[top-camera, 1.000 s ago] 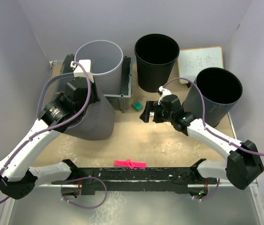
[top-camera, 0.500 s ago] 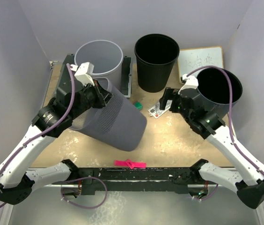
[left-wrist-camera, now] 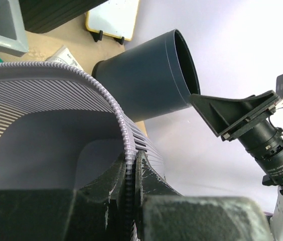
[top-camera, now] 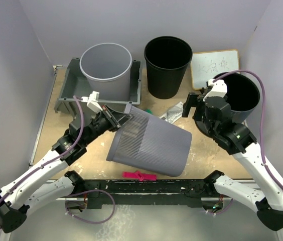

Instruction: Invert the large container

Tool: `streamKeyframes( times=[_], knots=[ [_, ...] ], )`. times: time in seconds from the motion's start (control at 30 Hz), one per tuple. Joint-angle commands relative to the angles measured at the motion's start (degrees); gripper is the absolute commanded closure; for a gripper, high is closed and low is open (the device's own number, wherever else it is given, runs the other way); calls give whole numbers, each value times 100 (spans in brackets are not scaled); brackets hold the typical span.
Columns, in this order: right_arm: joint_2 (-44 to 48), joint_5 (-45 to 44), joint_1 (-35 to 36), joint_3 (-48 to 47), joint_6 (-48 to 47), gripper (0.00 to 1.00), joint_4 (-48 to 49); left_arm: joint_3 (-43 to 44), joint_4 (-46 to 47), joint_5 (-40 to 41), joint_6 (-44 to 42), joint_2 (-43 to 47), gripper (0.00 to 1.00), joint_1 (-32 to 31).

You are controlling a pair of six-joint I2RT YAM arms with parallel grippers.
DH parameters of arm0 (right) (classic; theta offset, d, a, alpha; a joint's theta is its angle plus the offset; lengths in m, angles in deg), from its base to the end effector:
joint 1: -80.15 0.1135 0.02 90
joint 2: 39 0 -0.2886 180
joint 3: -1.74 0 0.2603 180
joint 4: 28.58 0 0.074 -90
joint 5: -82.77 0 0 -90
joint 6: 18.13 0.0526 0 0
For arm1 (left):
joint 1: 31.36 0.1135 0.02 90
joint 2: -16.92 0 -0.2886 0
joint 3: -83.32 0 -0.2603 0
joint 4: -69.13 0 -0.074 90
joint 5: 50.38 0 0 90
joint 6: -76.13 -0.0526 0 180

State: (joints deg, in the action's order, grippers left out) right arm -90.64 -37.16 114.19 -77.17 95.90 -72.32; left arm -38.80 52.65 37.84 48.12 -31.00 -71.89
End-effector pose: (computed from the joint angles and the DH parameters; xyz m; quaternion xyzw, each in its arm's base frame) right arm 0.1696 0.0829 0.4252 0.0865 0.7845 0.0998 0.6060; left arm 0.1576 -0.1369 0.3584 -0.1287 0.7350 -0.5265 0.4075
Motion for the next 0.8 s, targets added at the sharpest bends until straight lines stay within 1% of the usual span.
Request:
streamKeyframes(
  times=[0.0,0.07,0.17,0.23,0.33,0.37,0.4,0.5,0.63,0.67,0.77],
  knots=[
    [58,392,-20,-234,260,0,-746,-478,895,368,-45,435,100,4],
    [96,859,-20,-192,456,0,-1000,-583,551,474,-290,491,100,2],
    [173,1397,-20,-69,904,1,-1497,-451,-271,635,-745,354,80,2],
    [251,1538,-20,123,1346,1,-1821,-274,-748,743,-1074,218,64,6],
    [544,2075,-20,427,1683,0,-1876,-22,-1110,756,-1496,8,41,2],
    [709,2251,-20,537,1809,0,-1791,67,-1171,744,-1623,-53,38,8],
    [877,2447,-20,656,1950,0,-1689,163,-1251,710,-1730,-150,36,6],
    [1342,2869,-20,1055,2433,0,-1506,497,-1523,699,-2060,-322,34,4],
    [1792,3230,-20,1611,2853,0,-1394,979,-2001,962,-2448,-374,34,9],
    [1865,3332,-20,1713,2927,0,-1338,1084,-2144,1156,-2438,-356,33,7],
    [2027,3578,-20,1962,3166,0,-1049,1364,-2592,1996,-2044,-239,33,5]
  ],
)
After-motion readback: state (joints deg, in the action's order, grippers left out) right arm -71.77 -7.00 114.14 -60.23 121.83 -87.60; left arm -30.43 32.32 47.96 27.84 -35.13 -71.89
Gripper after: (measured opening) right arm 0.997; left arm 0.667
